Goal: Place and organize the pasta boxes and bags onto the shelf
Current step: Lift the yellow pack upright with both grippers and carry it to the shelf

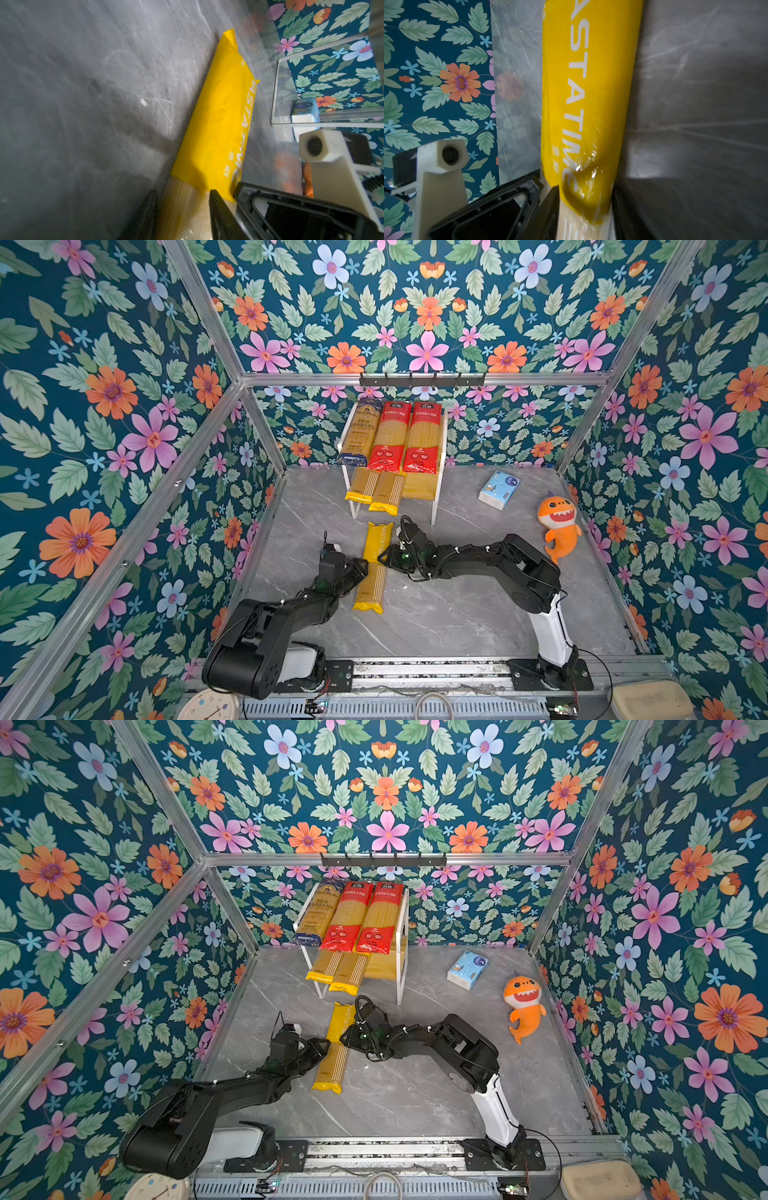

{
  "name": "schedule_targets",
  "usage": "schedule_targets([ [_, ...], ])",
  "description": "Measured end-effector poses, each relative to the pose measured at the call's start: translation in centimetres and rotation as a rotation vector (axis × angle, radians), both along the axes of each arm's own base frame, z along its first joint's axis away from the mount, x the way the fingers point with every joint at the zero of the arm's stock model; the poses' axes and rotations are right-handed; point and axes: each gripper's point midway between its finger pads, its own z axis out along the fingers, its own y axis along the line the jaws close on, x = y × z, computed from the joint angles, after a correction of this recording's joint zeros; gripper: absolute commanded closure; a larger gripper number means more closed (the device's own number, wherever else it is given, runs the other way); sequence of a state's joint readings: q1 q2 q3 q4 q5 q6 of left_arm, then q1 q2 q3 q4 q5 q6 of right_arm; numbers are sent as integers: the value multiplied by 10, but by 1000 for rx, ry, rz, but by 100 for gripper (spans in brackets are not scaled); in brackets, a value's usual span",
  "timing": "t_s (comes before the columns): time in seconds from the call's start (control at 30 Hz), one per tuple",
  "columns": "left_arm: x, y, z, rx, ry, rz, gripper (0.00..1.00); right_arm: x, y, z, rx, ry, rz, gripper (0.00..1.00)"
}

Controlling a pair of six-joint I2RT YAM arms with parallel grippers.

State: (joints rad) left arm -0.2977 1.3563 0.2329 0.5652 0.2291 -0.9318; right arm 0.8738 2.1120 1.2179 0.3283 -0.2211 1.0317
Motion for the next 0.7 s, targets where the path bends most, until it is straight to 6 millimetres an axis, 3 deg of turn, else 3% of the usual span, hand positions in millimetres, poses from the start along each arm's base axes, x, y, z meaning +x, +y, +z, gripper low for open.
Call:
schedule_targets([
  [0.1, 3, -4, -1, -20, -7, -3, 73, -3, 1, -1, 20, -10, -6, 73],
  [0.3, 1, -13, 7, -58, -5, -32, 72, -10, -9, 13, 71, -44, -20, 92],
  [0.47, -1, -15, 21, -74, -30, -45, 66, -22, -20, 24, 97, -51, -18, 100],
  [0.7, -5, -14, 37, -82, -56, -46, 62, -36, -41, 38, 130, -47, -40, 100],
])
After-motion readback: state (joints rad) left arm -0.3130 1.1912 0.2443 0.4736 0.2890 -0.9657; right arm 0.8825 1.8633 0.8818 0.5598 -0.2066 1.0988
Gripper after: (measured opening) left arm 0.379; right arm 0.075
